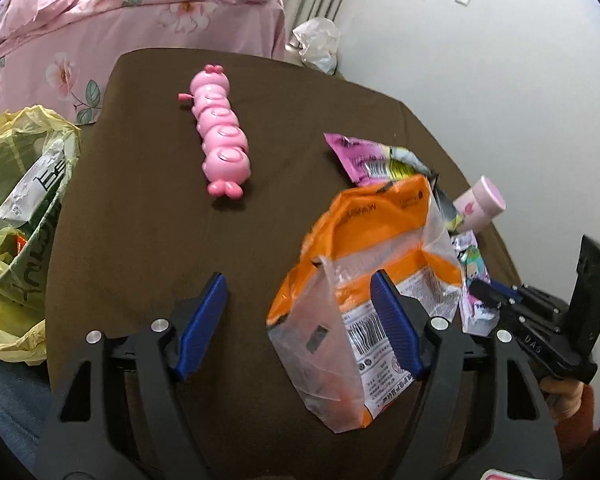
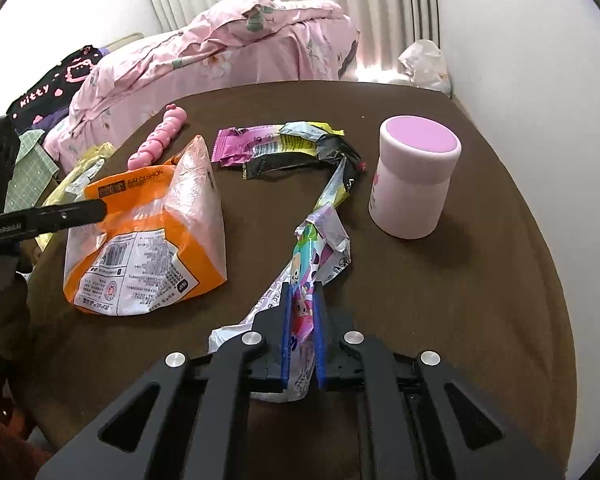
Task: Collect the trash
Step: 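Carry the orange bag and colourful wrapper over the yellow bag and release them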
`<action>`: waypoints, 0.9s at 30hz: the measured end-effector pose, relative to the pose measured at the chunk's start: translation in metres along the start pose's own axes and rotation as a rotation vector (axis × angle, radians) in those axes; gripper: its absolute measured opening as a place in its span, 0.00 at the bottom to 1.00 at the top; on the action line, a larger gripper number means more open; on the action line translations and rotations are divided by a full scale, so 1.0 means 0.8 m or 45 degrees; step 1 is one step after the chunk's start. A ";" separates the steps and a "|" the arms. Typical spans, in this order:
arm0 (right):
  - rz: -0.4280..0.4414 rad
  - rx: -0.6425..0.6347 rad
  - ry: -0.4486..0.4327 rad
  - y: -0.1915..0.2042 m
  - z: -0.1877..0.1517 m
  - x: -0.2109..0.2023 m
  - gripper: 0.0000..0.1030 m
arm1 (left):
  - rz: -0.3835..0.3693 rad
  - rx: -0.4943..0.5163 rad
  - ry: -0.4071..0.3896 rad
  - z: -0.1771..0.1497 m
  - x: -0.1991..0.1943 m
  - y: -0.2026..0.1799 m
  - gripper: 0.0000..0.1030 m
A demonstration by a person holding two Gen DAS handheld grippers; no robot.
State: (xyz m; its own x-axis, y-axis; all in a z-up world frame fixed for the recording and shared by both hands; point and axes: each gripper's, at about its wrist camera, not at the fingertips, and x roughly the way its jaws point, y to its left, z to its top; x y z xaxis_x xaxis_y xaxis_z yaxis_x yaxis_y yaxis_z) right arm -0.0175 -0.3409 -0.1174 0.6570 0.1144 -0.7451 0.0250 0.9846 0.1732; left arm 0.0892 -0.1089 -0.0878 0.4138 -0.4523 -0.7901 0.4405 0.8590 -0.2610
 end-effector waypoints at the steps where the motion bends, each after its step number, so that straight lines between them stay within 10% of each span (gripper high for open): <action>1: -0.002 -0.007 -0.003 0.001 -0.001 0.000 0.10 | 0.005 0.015 0.017 -0.002 0.002 -0.004 0.66; 10: -0.003 -0.096 -0.050 0.021 -0.007 -0.011 0.10 | 0.085 0.033 0.030 -0.026 -0.008 -0.017 0.23; 27: 0.162 -0.298 -0.301 0.101 0.062 -0.085 0.10 | 0.404 -0.086 -0.396 -0.013 -0.158 0.052 0.21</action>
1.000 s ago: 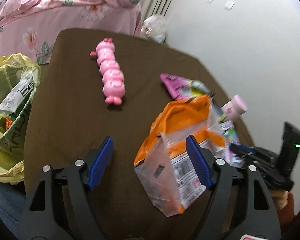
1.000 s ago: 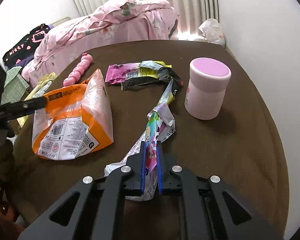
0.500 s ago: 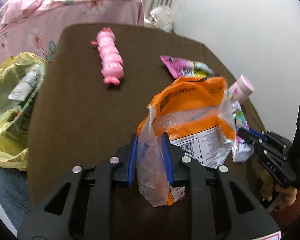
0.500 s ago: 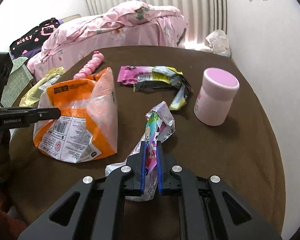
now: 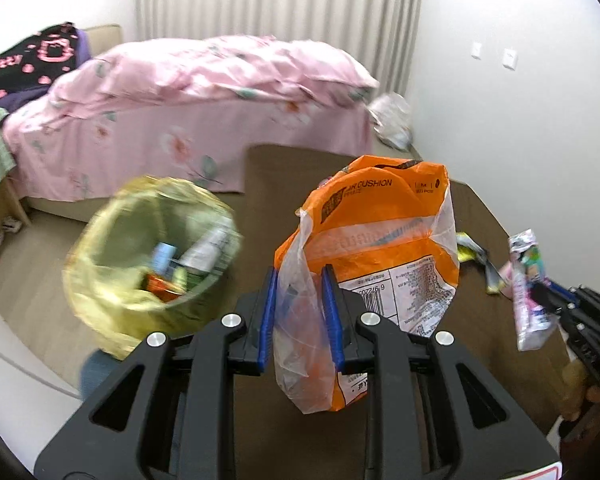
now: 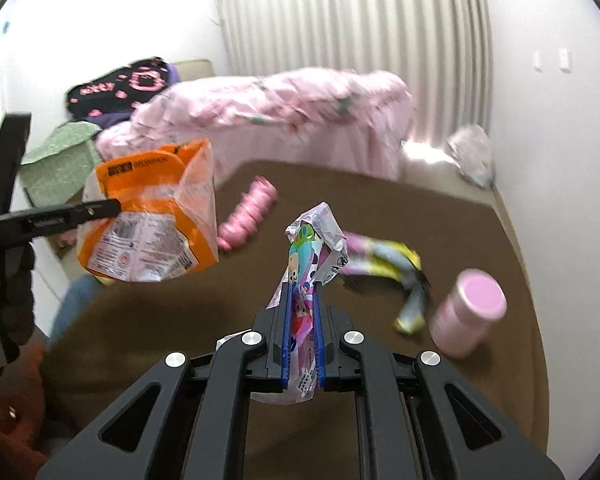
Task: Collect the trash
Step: 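Carry the orange bag and colourful wrapper over the yellow bag and release them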
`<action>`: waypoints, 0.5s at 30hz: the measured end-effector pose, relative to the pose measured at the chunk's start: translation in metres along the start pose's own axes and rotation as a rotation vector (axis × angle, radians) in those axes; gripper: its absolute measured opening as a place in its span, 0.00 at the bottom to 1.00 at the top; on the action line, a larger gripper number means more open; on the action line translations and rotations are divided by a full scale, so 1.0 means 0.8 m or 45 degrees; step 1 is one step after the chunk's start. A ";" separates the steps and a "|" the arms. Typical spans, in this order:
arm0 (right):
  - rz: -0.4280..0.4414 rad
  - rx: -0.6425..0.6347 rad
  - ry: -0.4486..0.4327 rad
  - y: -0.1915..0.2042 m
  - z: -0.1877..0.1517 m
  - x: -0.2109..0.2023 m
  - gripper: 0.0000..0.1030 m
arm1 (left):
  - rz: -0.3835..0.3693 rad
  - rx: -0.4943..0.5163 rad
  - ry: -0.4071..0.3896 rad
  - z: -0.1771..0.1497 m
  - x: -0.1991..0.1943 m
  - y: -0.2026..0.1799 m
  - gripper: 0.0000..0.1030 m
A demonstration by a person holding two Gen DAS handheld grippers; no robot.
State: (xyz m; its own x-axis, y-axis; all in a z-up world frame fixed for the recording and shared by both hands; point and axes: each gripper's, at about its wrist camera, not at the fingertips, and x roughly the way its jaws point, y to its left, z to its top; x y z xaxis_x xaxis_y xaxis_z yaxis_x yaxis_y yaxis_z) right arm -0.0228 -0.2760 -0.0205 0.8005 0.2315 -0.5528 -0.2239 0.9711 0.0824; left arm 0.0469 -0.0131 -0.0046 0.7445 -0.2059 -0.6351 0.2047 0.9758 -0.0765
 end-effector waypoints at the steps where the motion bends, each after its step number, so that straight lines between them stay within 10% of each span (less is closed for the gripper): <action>1: 0.017 -0.019 -0.014 0.007 0.009 0.000 0.10 | 0.016 -0.009 -0.011 0.001 -0.004 0.007 0.21; 15: 0.227 -0.197 -0.046 0.100 0.093 0.039 0.10 | 0.337 -0.321 -0.157 0.006 -0.029 0.155 0.21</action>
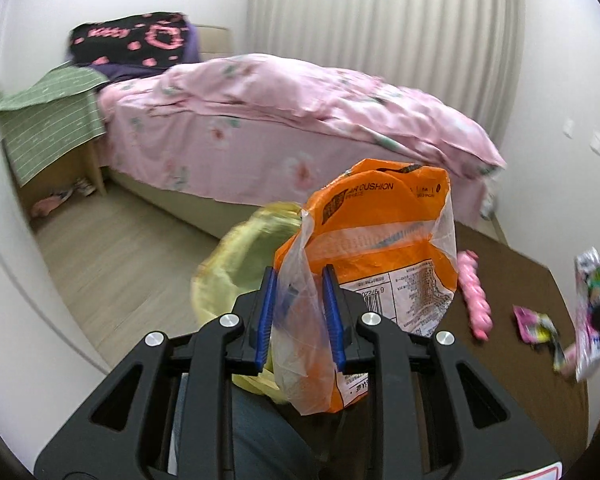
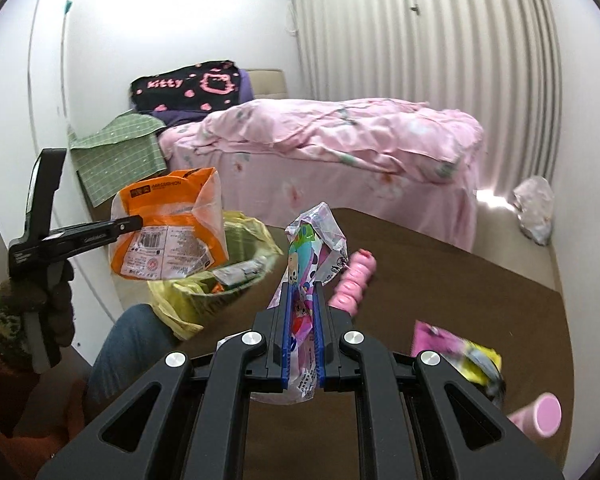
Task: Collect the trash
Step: 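Carry the orange bag and colourful wrapper over the yellow bag and release them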
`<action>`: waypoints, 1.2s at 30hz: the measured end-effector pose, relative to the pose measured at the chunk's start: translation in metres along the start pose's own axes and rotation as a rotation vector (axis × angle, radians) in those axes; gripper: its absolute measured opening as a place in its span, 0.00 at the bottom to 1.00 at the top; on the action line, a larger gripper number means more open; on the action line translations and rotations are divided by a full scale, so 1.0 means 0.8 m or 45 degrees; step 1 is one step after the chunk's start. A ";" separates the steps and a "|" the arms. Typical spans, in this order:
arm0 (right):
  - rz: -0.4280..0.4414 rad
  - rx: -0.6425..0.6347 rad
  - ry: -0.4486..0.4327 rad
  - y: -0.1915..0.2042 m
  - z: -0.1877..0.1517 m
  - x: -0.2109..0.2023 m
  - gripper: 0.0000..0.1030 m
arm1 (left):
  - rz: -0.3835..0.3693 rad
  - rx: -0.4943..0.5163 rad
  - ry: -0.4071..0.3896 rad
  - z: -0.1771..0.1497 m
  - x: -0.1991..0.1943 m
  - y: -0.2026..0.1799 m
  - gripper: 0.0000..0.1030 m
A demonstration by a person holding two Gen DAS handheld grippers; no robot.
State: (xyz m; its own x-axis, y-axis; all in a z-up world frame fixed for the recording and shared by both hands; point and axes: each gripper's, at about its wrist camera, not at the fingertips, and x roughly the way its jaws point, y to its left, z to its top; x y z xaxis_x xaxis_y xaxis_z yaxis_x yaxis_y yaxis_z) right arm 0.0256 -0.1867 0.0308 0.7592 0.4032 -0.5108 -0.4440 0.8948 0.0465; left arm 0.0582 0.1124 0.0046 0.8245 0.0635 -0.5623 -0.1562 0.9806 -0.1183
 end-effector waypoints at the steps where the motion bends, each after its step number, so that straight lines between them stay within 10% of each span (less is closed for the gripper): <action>1: 0.013 -0.009 0.002 0.003 0.004 0.005 0.10 | 0.017 -0.026 -0.011 0.003 0.002 0.007 0.21; 9: 0.056 -0.082 0.050 0.020 0.029 0.059 0.10 | 0.287 -0.037 -0.224 0.022 0.035 0.023 0.22; 15: 0.118 -0.173 0.096 0.033 0.052 0.114 0.10 | 0.393 0.042 -0.060 0.002 0.133 0.015 0.22; 21: 0.237 -0.241 0.209 0.045 0.072 0.199 0.10 | 0.229 -0.007 0.253 -0.035 0.197 0.025 0.24; 27: 0.332 -0.188 0.532 0.054 0.047 0.316 0.10 | 0.149 -0.176 0.253 -0.039 0.182 0.053 0.24; 36: 0.410 -0.241 0.554 0.088 0.063 0.394 0.10 | 0.102 -0.233 0.274 -0.037 0.198 0.058 0.24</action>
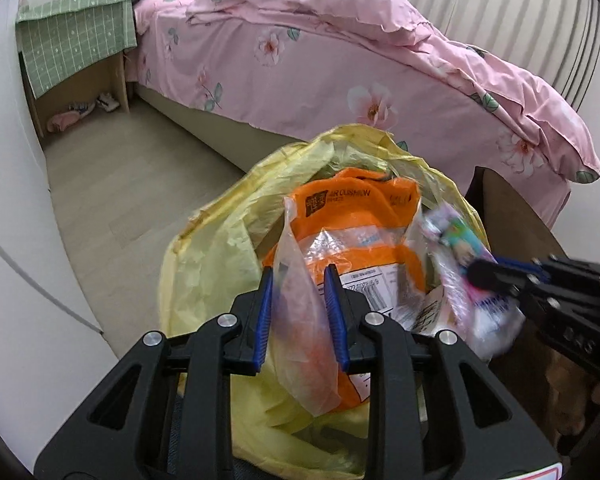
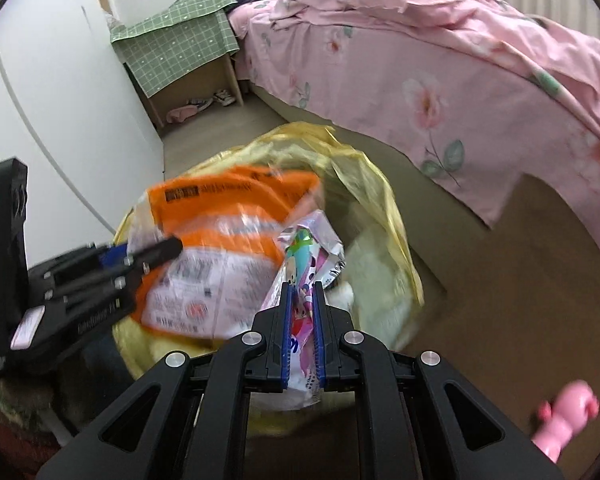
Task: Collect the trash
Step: 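Carry the orange bag and colourful wrapper over the yellow bag and release them, then move both grippers back over the table toward the remaining wrappers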
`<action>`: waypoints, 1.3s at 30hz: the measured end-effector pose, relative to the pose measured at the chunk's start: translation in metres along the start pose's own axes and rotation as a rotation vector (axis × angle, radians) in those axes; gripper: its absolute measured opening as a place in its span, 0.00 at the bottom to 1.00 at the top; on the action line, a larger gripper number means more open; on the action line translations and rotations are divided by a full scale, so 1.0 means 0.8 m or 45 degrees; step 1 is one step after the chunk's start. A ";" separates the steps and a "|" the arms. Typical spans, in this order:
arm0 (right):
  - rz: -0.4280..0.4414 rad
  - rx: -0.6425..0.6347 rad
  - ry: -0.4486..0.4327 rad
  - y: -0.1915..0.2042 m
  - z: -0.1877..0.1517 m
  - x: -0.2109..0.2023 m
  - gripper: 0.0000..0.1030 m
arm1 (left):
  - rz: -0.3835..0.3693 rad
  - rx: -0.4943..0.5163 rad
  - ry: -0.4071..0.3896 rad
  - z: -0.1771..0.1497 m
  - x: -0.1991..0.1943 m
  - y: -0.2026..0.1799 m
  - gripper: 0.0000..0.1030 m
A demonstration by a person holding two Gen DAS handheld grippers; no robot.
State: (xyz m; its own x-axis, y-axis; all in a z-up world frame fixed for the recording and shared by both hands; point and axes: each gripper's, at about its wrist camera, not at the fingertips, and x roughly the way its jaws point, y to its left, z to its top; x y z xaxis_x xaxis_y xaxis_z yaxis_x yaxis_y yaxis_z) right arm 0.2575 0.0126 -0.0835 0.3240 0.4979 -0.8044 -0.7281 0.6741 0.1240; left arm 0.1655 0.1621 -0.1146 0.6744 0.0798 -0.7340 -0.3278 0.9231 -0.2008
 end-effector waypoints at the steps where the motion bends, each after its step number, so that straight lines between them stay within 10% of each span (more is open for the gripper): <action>1: -0.006 -0.012 0.005 0.005 0.004 0.005 0.10 | -0.015 -0.004 0.010 0.000 0.003 -0.001 0.24; 10: 0.014 0.020 0.036 -0.010 0.018 0.031 0.11 | -0.091 -0.059 0.002 0.006 0.008 0.003 0.45; 15: 0.006 0.033 -0.028 -0.011 0.007 0.010 0.37 | -0.065 -0.102 -0.085 0.013 -0.012 0.007 0.63; 23: -0.087 0.093 -0.155 -0.017 -0.029 -0.062 0.37 | -0.042 -0.222 -0.228 0.023 -0.060 0.027 0.67; 39: -0.494 0.377 -0.329 -0.054 -0.245 -0.261 0.37 | -0.291 0.240 -0.241 -0.021 -0.129 -0.135 0.68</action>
State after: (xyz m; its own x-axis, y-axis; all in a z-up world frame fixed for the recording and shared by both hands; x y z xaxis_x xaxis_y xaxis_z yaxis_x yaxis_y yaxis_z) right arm 0.1034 -0.2275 -0.0346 0.6997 0.2747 -0.6595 -0.3369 0.9409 0.0345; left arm 0.1198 0.0474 -0.0279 0.8328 -0.0851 -0.5470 -0.0379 0.9770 -0.2097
